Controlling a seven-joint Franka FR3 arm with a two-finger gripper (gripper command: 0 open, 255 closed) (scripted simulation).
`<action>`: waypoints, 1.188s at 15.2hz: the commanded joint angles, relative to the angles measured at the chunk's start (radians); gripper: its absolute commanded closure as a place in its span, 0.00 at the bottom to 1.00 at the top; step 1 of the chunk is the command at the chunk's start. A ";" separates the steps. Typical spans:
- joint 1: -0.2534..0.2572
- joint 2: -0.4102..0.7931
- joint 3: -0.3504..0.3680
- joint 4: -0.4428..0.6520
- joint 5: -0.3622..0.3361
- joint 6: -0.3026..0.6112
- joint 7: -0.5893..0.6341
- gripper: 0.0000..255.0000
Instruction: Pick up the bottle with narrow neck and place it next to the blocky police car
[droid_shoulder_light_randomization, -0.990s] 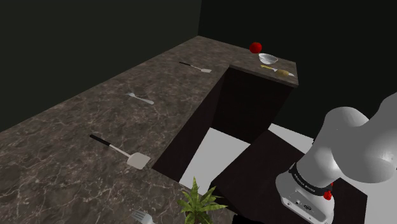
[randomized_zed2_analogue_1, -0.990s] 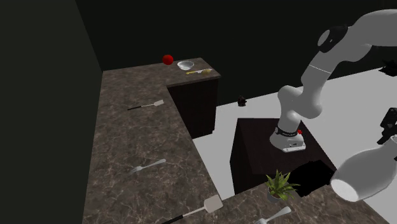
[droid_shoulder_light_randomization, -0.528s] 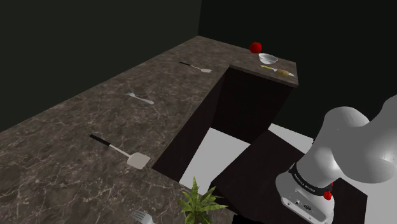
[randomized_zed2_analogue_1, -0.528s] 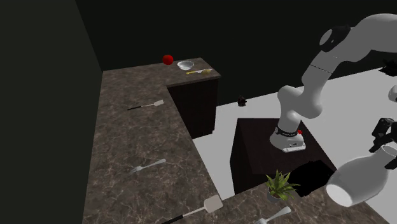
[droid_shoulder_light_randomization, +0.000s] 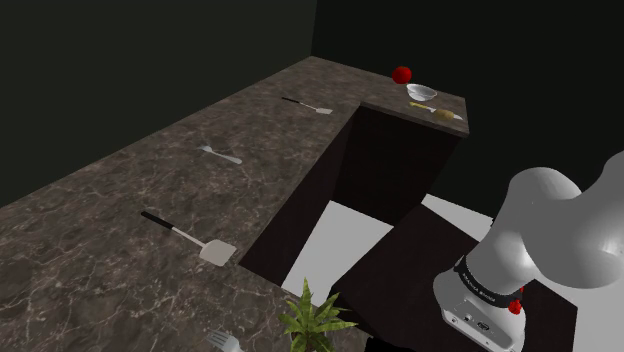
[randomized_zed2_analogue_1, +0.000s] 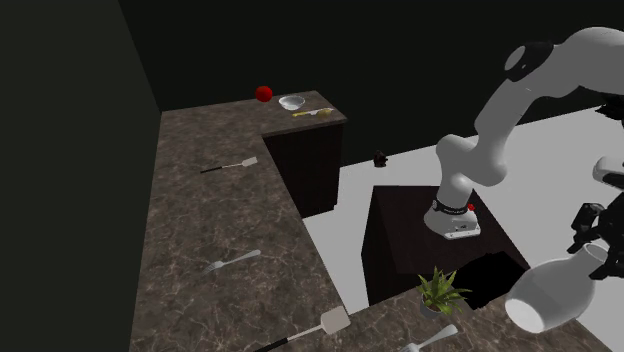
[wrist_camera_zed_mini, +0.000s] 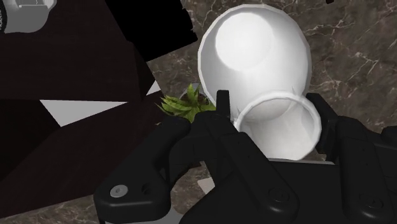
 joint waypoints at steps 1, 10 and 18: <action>0.001 -0.001 0.004 -0.025 0.003 0.026 -0.002 1.00; 0.008 -0.006 0.030 -0.145 0.018 0.144 -0.005 1.00; 0.005 0.009 0.066 -0.238 0.024 0.252 0.000 1.00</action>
